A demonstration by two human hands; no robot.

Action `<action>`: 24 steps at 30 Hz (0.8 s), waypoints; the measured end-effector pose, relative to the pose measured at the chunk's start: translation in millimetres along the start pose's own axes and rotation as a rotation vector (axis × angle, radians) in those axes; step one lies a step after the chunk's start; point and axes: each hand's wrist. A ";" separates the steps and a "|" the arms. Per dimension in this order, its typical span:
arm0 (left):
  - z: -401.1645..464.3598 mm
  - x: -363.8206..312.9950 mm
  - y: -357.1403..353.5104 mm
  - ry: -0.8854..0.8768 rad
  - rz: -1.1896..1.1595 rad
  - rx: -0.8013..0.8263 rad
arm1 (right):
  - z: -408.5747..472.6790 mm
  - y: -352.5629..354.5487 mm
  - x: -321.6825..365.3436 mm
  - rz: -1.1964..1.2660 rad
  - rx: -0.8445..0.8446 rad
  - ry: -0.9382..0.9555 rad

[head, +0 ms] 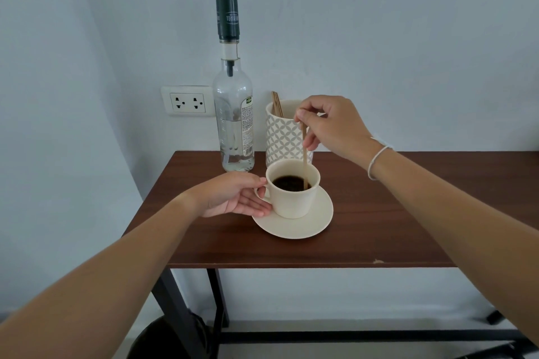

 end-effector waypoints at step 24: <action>-1.6 -0.3 -0.9 -0.003 0.000 -0.009 | -3.5 -7.5 0.7 -0.015 -0.075 0.019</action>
Point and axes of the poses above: each hand's wrist, its own z-axis towards the middle knuckle, its own y-axis out of the back of the hand, x = y × z, and after that the axes turned 12 degrees about -y, right-handed
